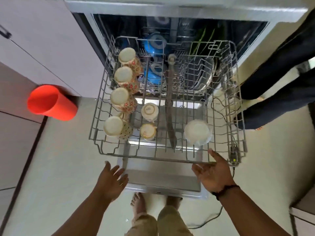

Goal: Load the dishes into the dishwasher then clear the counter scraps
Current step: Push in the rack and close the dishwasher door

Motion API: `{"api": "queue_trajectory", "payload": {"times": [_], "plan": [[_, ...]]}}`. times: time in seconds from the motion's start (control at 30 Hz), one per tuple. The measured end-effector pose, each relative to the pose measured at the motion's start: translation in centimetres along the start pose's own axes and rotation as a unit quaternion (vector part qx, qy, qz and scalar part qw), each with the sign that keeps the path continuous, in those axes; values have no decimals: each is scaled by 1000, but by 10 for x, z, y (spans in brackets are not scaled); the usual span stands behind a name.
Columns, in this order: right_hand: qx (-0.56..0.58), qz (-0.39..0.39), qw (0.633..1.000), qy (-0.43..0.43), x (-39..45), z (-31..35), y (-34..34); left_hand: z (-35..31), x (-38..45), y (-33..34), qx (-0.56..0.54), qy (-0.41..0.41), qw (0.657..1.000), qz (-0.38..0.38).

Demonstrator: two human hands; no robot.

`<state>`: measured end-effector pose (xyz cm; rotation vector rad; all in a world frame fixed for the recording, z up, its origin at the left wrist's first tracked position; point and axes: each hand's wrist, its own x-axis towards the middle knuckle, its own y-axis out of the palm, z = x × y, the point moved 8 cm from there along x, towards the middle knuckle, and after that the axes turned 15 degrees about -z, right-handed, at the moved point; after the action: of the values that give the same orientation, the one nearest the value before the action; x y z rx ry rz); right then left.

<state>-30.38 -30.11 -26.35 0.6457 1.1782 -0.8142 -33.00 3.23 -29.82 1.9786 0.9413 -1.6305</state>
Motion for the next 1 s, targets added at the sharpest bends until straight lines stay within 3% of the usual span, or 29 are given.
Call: {"api": "queue_trajectory", "payload": {"times": [0.17, 0.27, 0.43, 0.57, 0.63, 0.7, 0.77, 1.0], "plan": [[81, 22, 996, 29, 7, 0, -3, 29, -16, 62, -93, -39, 989, 111], [108, 39, 992, 47, 3, 2, -1, 27, -19, 76, -161, -56, 977, 126], [146, -6, 987, 69, 10, 2, 4, 16, -15, 86, -196, -68, 962, 177], [196, 92, 976, -13, 11, 27, 36, -9, -15, 103, -162, -46, 965, 201], [200, 85, 976, -35, 16, 41, 48, -30, -16, 112, -165, -29, 970, 178], [197, 89, 975, -51, 22, 56, 64, -58, -20, 120, -227, -12, 963, 144], [192, 145, 968, -75, 25, 71, 88, -83, -26, 135, -287, -3, 948, 140], [223, 212, 947, -93, 38, 126, 157, -134, -43, 219, -341, 19, 908, 242]]}}
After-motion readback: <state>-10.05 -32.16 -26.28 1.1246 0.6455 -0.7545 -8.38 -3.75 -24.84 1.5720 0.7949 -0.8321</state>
